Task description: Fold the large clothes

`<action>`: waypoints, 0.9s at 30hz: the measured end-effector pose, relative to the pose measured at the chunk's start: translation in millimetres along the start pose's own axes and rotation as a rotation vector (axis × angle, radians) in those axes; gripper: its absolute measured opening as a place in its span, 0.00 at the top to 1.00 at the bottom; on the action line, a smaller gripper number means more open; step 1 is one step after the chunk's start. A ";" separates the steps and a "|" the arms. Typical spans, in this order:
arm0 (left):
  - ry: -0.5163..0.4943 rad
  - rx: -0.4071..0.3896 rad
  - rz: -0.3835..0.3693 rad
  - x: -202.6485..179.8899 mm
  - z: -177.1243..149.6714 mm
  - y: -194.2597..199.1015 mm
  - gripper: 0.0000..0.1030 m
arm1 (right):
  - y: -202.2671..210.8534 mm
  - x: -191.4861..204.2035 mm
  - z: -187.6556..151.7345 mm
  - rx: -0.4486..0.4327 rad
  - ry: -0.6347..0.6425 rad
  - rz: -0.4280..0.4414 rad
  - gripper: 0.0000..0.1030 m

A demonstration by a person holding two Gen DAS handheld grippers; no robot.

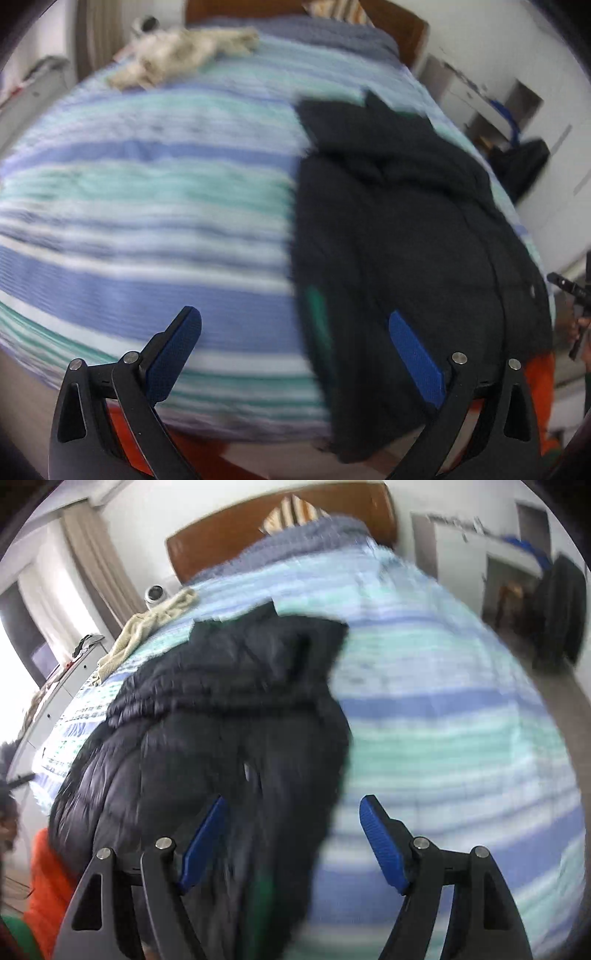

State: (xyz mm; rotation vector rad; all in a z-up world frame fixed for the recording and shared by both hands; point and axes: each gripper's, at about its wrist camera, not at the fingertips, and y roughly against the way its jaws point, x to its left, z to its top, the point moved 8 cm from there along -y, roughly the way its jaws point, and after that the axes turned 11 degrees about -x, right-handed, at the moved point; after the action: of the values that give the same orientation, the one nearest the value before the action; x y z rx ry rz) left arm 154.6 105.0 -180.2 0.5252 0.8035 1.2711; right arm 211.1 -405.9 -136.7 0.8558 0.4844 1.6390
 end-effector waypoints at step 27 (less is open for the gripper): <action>0.003 0.012 -0.155 -48.5 3.0 58.2 0.83 | 31.2 104.3 -0.7 0.087 -0.109 0.331 0.80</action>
State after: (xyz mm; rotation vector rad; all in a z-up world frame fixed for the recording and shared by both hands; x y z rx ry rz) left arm 116.0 72.2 -123.7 0.4617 0.8389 1.1256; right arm 183.1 -313.6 -86.5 1.1304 0.3529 1.8699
